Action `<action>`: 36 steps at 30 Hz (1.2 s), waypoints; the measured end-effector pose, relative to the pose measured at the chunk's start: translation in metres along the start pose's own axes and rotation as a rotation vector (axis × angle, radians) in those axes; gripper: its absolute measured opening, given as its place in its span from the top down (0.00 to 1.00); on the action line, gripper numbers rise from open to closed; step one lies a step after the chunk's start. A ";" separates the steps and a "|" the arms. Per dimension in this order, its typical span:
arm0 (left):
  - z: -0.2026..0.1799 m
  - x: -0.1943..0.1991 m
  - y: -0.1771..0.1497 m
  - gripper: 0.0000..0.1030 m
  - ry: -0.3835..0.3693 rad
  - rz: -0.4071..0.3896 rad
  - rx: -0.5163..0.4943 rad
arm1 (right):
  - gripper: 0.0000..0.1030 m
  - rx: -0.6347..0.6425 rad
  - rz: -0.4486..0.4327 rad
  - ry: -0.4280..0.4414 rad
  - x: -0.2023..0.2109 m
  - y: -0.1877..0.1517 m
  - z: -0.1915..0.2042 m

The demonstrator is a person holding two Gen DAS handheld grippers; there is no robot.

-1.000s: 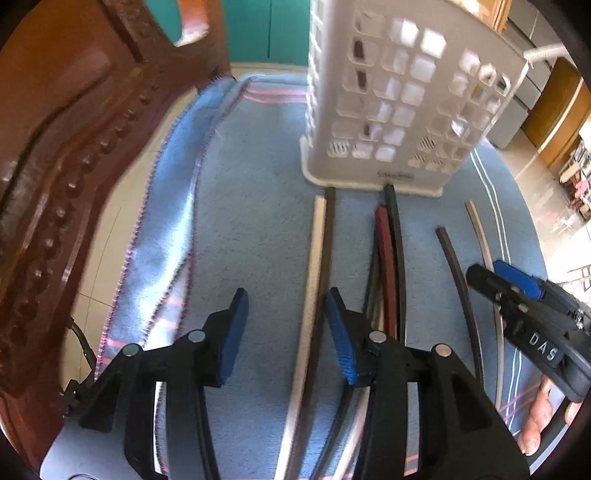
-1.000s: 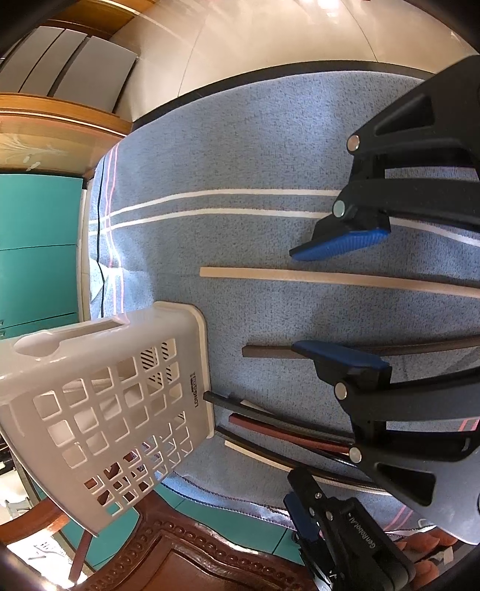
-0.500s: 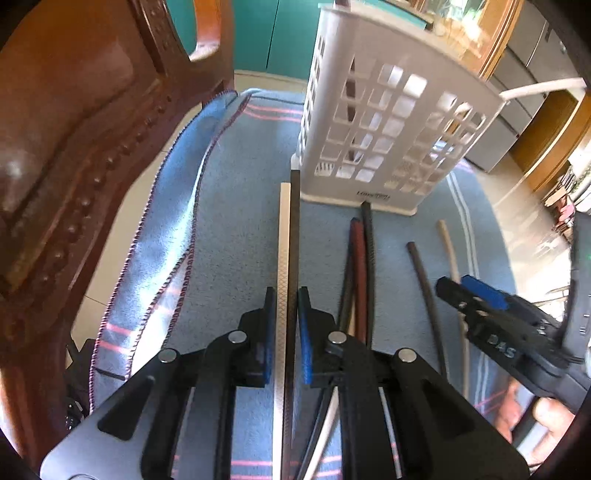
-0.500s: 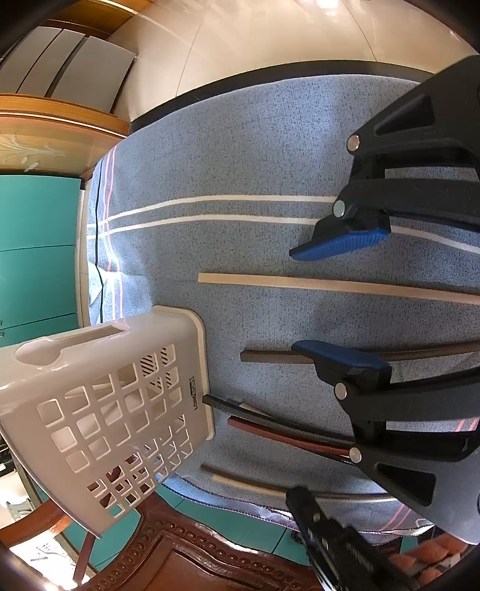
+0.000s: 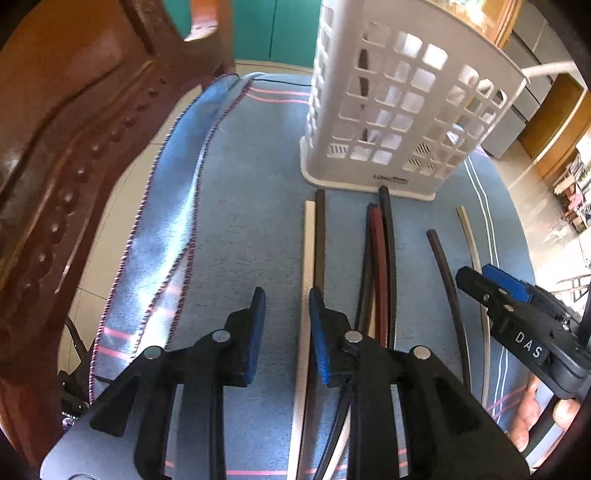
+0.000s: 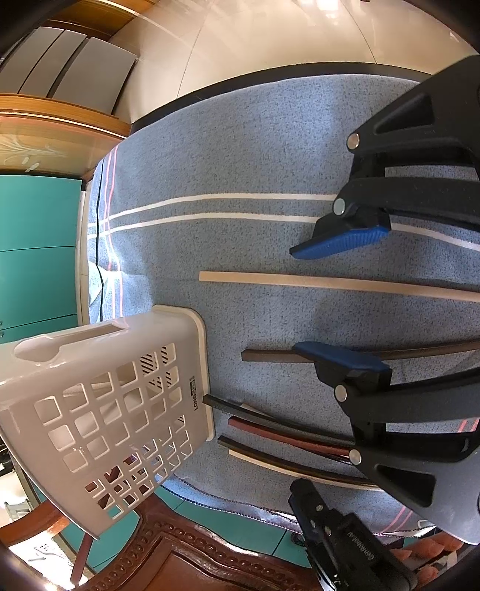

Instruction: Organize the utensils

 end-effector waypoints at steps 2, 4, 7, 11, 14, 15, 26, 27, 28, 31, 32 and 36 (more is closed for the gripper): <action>-0.001 -0.001 0.000 0.75 0.024 -0.011 -0.022 | 0.55 0.001 -0.001 0.002 0.000 0.000 0.000; -0.001 -0.004 0.003 0.75 0.025 -0.013 -0.021 | 0.55 0.000 0.000 0.004 0.000 0.000 0.000; -0.003 -0.002 0.000 0.75 0.027 -0.014 -0.024 | 0.55 -0.001 0.002 0.006 0.000 0.000 0.000; -0.012 -0.004 -0.004 0.75 -0.001 0.001 -0.036 | 0.55 -0.001 0.001 0.004 0.000 0.000 0.000; -0.013 -0.007 -0.008 0.73 0.032 0.012 -0.063 | 0.55 0.001 0.001 0.003 0.000 0.000 0.000; -0.013 -0.007 -0.008 0.73 0.039 0.011 -0.064 | 0.54 0.001 0.000 0.003 0.001 0.000 0.000; -0.018 0.020 -0.007 0.87 -0.090 -0.055 0.002 | 0.52 0.008 0.001 0.010 0.001 -0.001 0.001; -0.021 0.025 -0.007 0.87 -0.113 -0.061 -0.001 | 0.52 0.008 0.002 0.012 0.001 0.000 0.000; -0.024 0.029 -0.008 0.87 -0.129 -0.065 -0.004 | 0.52 0.007 0.002 0.013 0.001 0.000 0.000; -0.022 0.032 -0.010 0.87 -0.103 -0.075 -0.014 | 0.52 0.007 0.003 0.013 0.001 0.000 0.000; -0.018 0.031 -0.010 0.87 -0.089 -0.071 -0.011 | 0.52 0.007 0.003 0.012 0.001 0.000 0.000; -0.007 0.018 -0.009 0.87 -0.059 -0.036 0.011 | 0.50 0.009 0.003 0.006 0.001 0.000 0.001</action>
Point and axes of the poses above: each gripper's, at about its wrist camera, not at the fingertips, and x roughly against the way its jaws point, z to its left, y to its top, the point moved 9 cm from there along -x, roughly the way its jaws point, and after that the axes turned 12 degrees about -y, right-handed, at the moved point
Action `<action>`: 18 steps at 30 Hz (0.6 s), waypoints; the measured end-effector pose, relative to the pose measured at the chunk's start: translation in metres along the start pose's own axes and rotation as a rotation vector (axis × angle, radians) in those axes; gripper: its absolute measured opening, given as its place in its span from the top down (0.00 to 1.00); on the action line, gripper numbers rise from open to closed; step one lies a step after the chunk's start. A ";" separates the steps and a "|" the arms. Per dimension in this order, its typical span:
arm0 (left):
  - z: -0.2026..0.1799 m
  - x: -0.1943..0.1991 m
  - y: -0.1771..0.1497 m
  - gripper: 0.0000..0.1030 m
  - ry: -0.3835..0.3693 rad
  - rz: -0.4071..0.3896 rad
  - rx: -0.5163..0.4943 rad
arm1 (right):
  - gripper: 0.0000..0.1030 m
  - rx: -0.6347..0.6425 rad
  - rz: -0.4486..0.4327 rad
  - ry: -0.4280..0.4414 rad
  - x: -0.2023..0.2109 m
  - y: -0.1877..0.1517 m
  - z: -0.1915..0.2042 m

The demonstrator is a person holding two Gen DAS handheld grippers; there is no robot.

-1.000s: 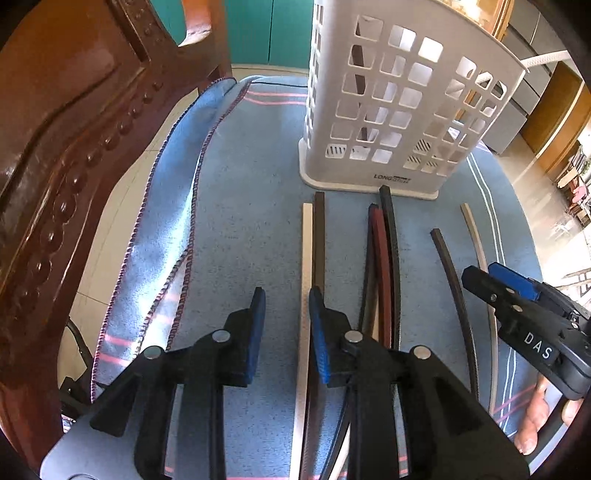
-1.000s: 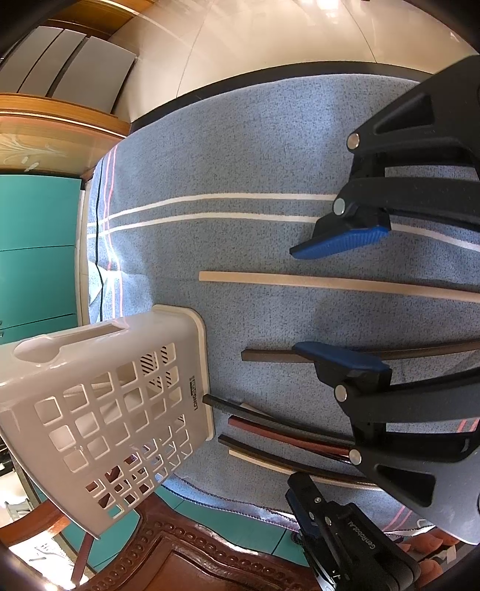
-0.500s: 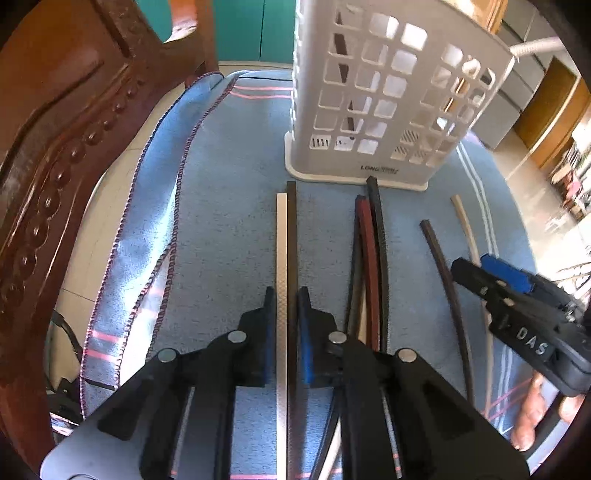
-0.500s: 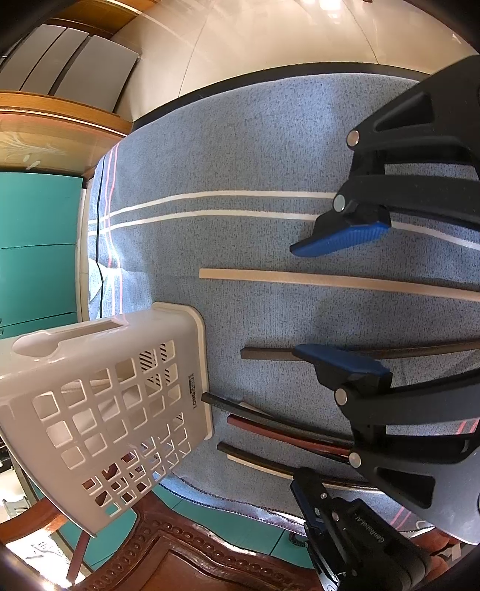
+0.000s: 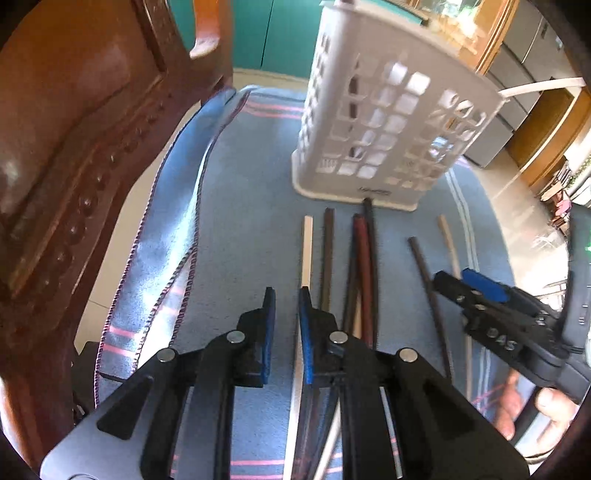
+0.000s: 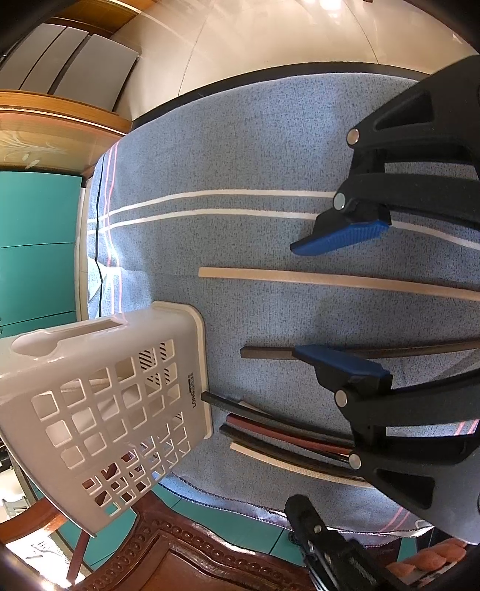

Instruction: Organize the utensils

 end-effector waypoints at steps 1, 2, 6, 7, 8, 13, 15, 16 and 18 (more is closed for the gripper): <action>0.001 -0.003 0.000 0.86 0.005 0.007 0.001 | 0.50 0.000 0.000 -0.002 0.000 0.000 0.000; 0.001 -0.005 -0.001 0.84 0.005 0.013 0.000 | 0.50 0.000 0.001 -0.003 0.000 0.000 0.000; -0.003 -0.014 0.000 0.82 0.004 0.028 -0.015 | 0.50 0.004 -0.001 -0.010 0.000 0.000 0.002; -0.005 -0.016 0.000 0.82 0.001 0.030 -0.018 | 0.50 0.005 -0.002 -0.010 0.000 0.000 0.002; -0.006 -0.018 0.001 0.82 0.002 0.031 -0.020 | 0.50 0.004 -0.003 -0.008 0.000 0.000 0.002; -0.001 -0.032 0.008 0.81 0.050 0.043 -0.028 | 0.50 0.027 -0.047 0.024 0.008 0.003 0.008; -0.003 -0.035 0.012 0.81 0.083 0.033 -0.055 | 0.50 0.058 -0.061 0.018 0.009 0.003 0.014; -0.003 -0.037 0.013 0.81 0.093 0.032 -0.064 | 0.50 0.074 -0.064 0.009 0.008 0.003 0.016; -0.003 -0.039 0.014 0.81 0.102 0.029 -0.071 | 0.50 0.098 -0.070 -0.016 0.005 0.003 0.019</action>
Point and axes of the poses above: each gripper's, at about its wrist camera, not at the fingertips, and x roughly against the way its jaws point, z to its left, y to its top, the point moved 9 cm from there along -x, roughly the way its jaws point, and after that the axes turned 12 degrees about -y, right-handed, at the moved point
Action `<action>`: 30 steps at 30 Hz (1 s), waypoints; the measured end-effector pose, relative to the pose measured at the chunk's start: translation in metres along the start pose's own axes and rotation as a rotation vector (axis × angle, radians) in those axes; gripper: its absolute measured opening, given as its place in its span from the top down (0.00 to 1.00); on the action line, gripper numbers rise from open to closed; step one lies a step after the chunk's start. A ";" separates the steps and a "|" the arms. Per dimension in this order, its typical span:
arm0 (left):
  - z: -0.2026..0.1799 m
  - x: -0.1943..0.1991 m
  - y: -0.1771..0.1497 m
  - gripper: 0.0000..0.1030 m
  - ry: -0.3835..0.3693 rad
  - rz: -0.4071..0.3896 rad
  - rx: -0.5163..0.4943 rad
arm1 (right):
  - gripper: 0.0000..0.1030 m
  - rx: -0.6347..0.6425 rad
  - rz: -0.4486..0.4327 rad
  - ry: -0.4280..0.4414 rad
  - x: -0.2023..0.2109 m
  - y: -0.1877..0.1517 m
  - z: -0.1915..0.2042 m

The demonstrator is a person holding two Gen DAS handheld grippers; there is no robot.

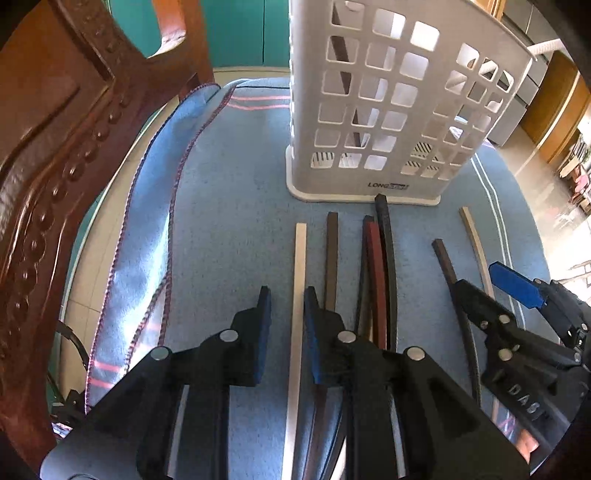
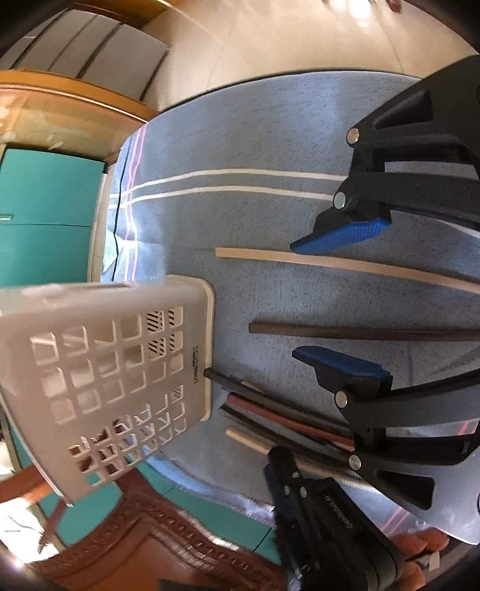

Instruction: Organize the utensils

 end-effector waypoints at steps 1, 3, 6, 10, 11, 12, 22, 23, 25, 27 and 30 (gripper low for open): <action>0.001 -0.001 0.001 0.81 -0.003 -0.002 0.005 | 0.50 0.011 0.003 -0.009 -0.002 0.000 0.001; 0.001 -0.004 0.006 0.81 -0.008 -0.004 0.015 | 0.50 0.021 0.010 -0.018 -0.006 -0.001 0.003; 0.004 -0.007 0.011 0.81 -0.009 -0.007 0.017 | 0.50 0.033 0.011 -0.014 -0.006 -0.001 0.003; 0.007 -0.010 0.015 0.81 -0.012 -0.005 0.018 | 0.50 -0.022 0.005 0.060 0.008 0.010 -0.019; 0.007 -0.010 0.015 0.81 -0.012 -0.005 0.018 | 0.50 -0.035 -0.004 0.051 0.010 0.013 -0.027; 0.007 -0.009 0.014 0.81 -0.010 -0.005 0.017 | 0.50 -0.056 -0.009 0.036 0.012 0.014 -0.036; 0.000 -0.008 0.014 0.73 0.038 -0.022 -0.005 | 0.55 -0.009 0.013 -0.025 -0.006 0.013 -0.022; 0.000 -0.008 0.016 0.72 0.047 -0.025 -0.008 | 0.58 0.010 0.012 -0.048 -0.008 0.013 -0.019; 0.000 -0.010 0.017 0.71 0.056 -0.029 -0.010 | 0.59 0.043 0.025 -0.095 -0.015 0.011 -0.014; -0.001 -0.011 0.020 0.71 0.062 -0.029 -0.012 | 0.61 0.048 0.019 -0.102 -0.014 0.011 -0.013; -0.005 -0.011 0.020 0.79 0.058 -0.022 -0.012 | 0.75 0.049 0.016 -0.077 -0.008 0.009 -0.011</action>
Point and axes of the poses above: each gripper's, at about its wrist camera, not at the fingertips, and x roughly against the way its jaws point, z to its left, y to its top, the point moved 9 cm from there along -x, roughly the way its jaws point, and after that the axes turned 12 degrees about -y, right-handed, at the moved point
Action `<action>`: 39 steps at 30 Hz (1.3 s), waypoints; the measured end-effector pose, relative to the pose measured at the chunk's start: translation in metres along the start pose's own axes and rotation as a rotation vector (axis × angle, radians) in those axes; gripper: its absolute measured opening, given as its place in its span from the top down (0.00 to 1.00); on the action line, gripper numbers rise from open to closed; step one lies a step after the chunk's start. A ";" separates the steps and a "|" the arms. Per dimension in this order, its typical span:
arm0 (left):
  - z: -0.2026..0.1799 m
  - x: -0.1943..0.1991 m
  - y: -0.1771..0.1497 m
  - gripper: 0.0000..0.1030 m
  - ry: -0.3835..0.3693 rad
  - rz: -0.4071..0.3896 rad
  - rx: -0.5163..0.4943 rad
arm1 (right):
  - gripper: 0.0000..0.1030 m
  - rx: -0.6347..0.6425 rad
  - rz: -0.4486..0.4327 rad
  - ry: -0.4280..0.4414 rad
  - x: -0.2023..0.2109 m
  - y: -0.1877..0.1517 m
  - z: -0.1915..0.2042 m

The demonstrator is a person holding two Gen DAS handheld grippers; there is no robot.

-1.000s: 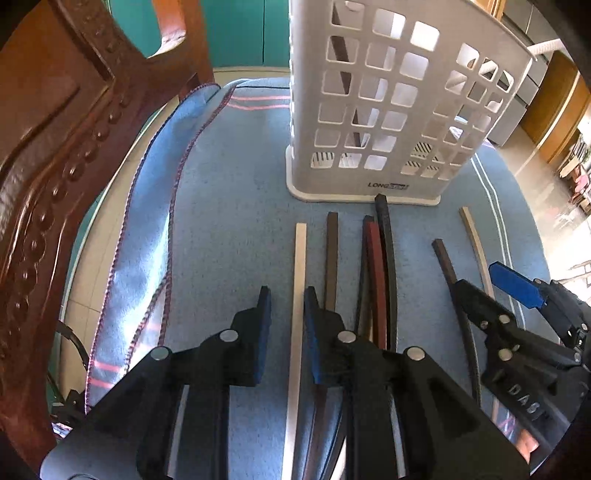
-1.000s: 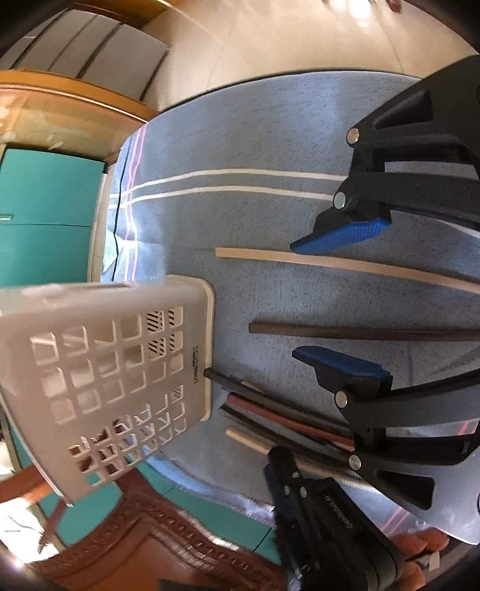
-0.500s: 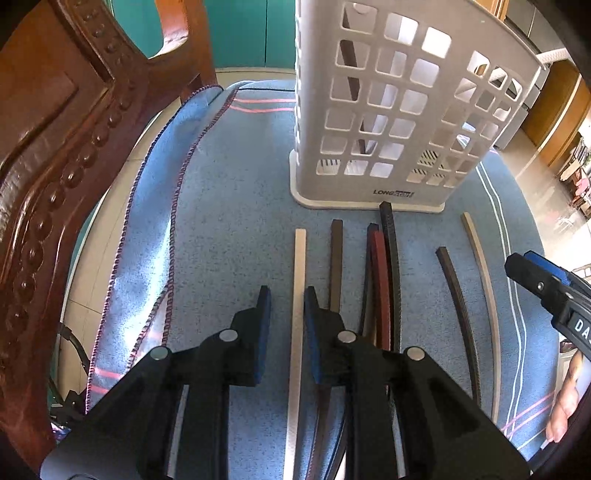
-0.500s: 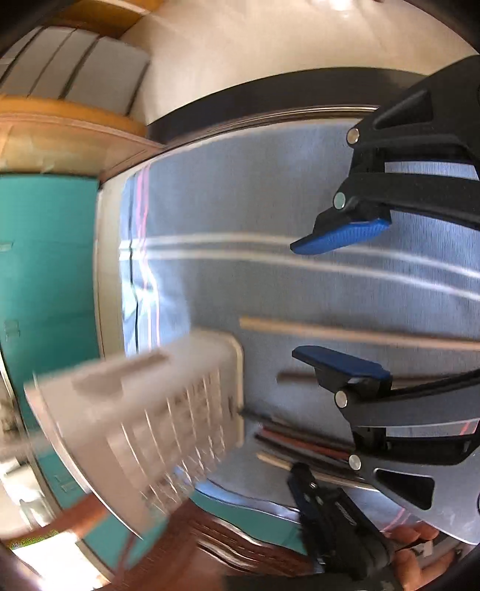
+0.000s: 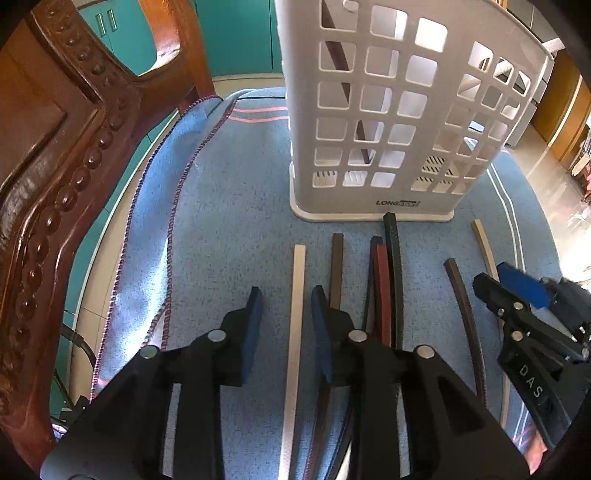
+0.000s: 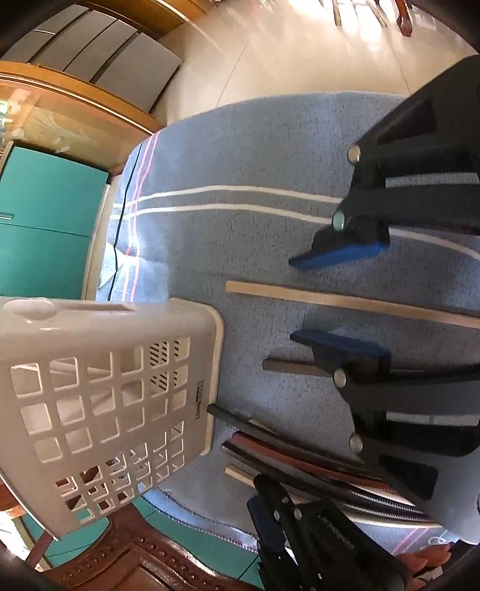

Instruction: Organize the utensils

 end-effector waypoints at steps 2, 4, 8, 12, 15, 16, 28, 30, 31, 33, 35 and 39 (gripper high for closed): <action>-0.005 0.000 0.002 0.92 -0.014 0.004 -0.009 | 0.92 0.005 -0.004 0.023 0.003 -0.001 0.002; -0.009 0.000 0.002 0.93 -0.018 0.002 -0.017 | 0.92 -0.005 -0.012 0.043 0.004 -0.002 0.002; -0.007 0.007 0.002 0.93 -0.040 -0.015 0.018 | 0.94 -0.041 -0.036 0.063 0.015 -0.002 -0.002; -0.006 0.037 0.007 0.93 -0.057 -0.096 0.015 | 0.94 -0.085 -0.109 0.093 0.045 0.011 -0.012; -0.010 0.071 0.011 0.93 -0.068 -0.174 0.000 | 0.94 -0.111 -0.171 0.126 0.078 0.018 -0.021; -0.011 0.079 0.011 0.93 -0.078 -0.189 0.000 | 0.94 -0.116 -0.186 0.137 0.086 0.019 -0.022; -0.048 0.252 0.044 0.93 -0.259 -0.512 -0.078 | 0.94 -0.184 -0.438 0.304 0.223 0.029 -0.051; -0.051 0.273 0.062 0.93 -0.286 -0.563 -0.073 | 0.94 -0.205 -0.485 0.324 0.245 0.038 -0.056; -0.050 0.288 0.074 0.93 -0.298 -0.600 -0.065 | 0.94 -0.221 -0.515 0.332 0.257 0.046 -0.060; -0.046 0.308 0.098 0.93 -0.305 -0.661 -0.035 | 0.94 -0.241 -0.551 0.328 0.271 0.061 -0.067; -0.039 0.323 0.116 0.93 -0.320 -0.723 -0.005 | 0.94 -0.270 -0.595 0.320 0.285 0.081 -0.074; -0.025 0.337 0.146 0.93 -0.299 -0.865 0.044 | 0.94 -0.358 -0.720 0.311 0.314 0.116 -0.086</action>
Point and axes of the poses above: each gripper's, at about its wrist camera, not at the fingertips, and x roughly against the way its jaws point, z to its left, y to its top, the point moved 9 cm from there along -x, roughly the way its jaws point, and after that the axes turned 12 degrees about -y, right-handed, at the moved point
